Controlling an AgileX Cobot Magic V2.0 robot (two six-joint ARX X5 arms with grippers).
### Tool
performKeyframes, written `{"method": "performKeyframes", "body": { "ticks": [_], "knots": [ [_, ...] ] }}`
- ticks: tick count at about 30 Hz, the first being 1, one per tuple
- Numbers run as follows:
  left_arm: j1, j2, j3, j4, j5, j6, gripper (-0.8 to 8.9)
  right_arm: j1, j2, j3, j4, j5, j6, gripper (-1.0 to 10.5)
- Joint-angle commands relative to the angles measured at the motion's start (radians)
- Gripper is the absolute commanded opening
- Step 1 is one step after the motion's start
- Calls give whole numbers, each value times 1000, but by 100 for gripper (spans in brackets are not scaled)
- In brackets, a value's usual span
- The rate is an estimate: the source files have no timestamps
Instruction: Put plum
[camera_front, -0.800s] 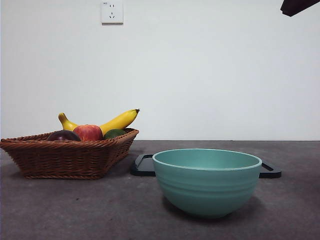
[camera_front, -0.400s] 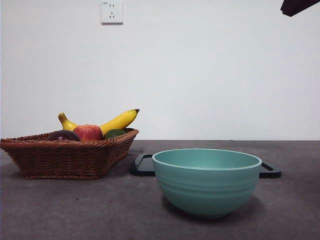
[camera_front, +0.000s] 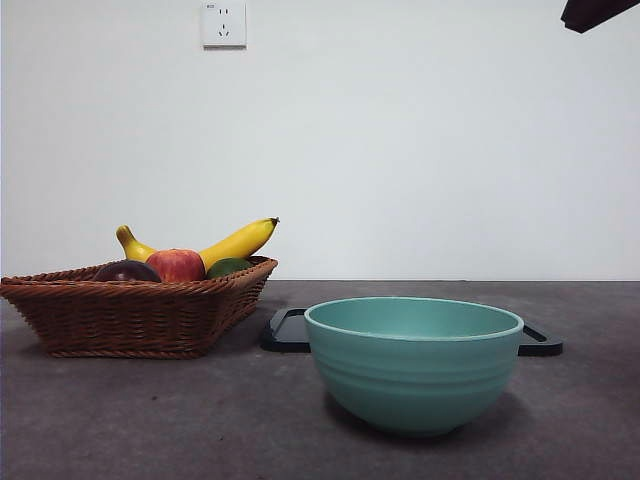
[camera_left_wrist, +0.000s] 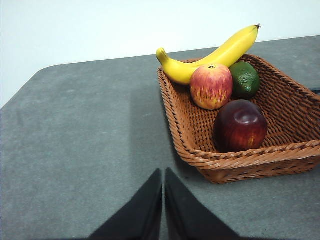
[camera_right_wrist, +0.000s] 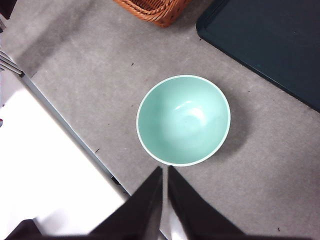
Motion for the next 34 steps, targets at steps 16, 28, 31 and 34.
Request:
{"method": "performKeyframes", "body": {
  "ticks": [16, 28, 31, 34],
  "knots": [
    [3, -1, -20, -9, -3, -3, 7, -37, -30, 15, 9, -3, -12, 7],
    [3, -1, -20, -9, -3, -3, 7, -496, -338, -198, 409, 1, -64, 7],
    [3, -1, -20, -9, -3, -3, 7, -590, -467, -389, 602, 29, -68, 7],
    [3, -1, -20, -9, -3, -3, 7, -624, -577, -570, 762, 57, -64, 7]
  ]
}}
